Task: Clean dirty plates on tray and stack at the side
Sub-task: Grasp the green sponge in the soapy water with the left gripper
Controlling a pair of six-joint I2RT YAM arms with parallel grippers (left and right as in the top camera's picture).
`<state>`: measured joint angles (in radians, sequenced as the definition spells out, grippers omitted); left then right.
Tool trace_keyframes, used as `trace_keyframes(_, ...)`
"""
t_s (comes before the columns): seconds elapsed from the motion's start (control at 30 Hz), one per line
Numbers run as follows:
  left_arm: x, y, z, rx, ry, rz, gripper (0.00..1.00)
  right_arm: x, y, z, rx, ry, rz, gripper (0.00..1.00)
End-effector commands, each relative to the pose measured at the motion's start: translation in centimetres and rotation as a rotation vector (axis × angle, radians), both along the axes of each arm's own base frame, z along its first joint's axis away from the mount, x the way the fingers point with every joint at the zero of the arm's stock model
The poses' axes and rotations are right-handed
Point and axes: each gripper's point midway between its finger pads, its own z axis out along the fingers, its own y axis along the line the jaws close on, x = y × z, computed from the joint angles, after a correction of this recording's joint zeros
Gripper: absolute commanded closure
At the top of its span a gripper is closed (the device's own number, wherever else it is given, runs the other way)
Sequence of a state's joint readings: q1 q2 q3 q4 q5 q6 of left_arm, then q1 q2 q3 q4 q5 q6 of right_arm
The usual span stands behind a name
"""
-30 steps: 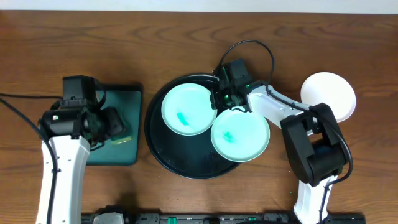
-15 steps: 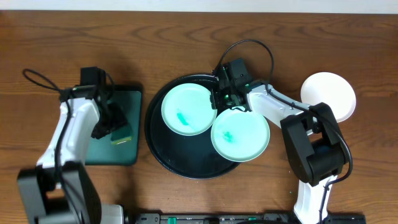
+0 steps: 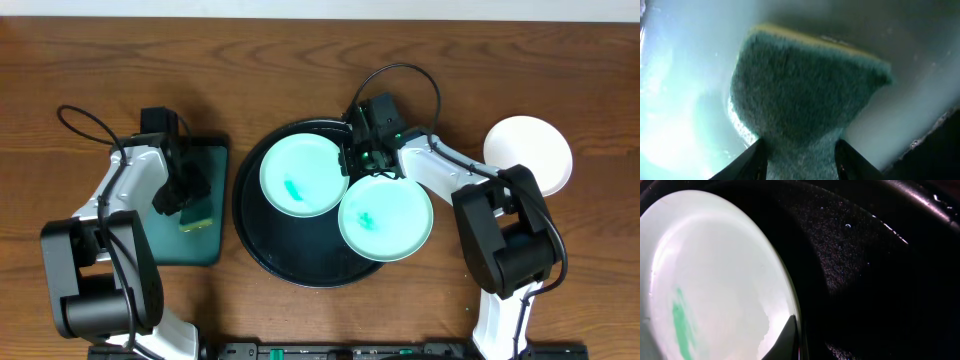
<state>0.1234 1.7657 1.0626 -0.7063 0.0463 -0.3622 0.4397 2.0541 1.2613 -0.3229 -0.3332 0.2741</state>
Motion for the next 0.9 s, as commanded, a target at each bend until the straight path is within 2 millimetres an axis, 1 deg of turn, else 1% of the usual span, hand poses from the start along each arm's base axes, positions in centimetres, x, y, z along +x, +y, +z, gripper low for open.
trace_keyframes(0.0,-0.3,-0.1,-0.9,-0.005,0.019,-0.005,0.57,-2.6,-0.7,-3.5,-0.062,0.097,0.029,0.99)
trace_keyframes(0.07,-0.1,0.2,-0.9,0.01,0.012,-0.005,0.59,-2.7,-0.8,-3.5,-0.064,0.101,0.029,0.99)
trace_keyframes(0.23,0.2,0.3,-0.8,0.014,-0.001,-0.004,0.57,-2.8,-0.8,-3.6,-0.066,0.105,0.03,0.99)
trace_keyframes(0.4,0.2,0.3,-1.1,0.013,0.004,-0.004,0.59,-3.0,-0.9,-3.6,-0.071,0.11,0.036,0.99)
trace_keyframes(0.47,0.2,0.3,-1.4,0.012,0.01,-0.004,0.62,-3.0,-0.9,-3.7,-0.072,0.114,0.036,0.99)
trace_keyframes(0.53,0.1,0.3,-1.6,0.011,0.018,-0.004,0.69,-3.1,-1.0,-3.7,-0.074,0.117,0.036,0.99)
trace_keyframes(0.63,0.0,0.3,-1.7,0.011,0.022,-0.004,0.89,-3.3,-1.0,-3.7,-0.077,0.124,0.036,0.99)
trace_keyframes(0.67,0.0,0.3,-1.7,0.011,0.021,-0.004,0.93,-3.3,-1.1,-3.8,-0.078,0.126,0.036,0.99)
trace_keyframes(0.8,0.1,0.3,-1.7,0.011,0.018,-0.005,0.93,-3.5,-1.2,-3.8,-0.082,0.135,0.036,0.99)
trace_keyframes(0.87,-0.1,0.2,-1.7,0.011,0.027,-0.032,0.93,-3.6,-1.2,-3.8,-0.084,0.138,0.036,0.99)
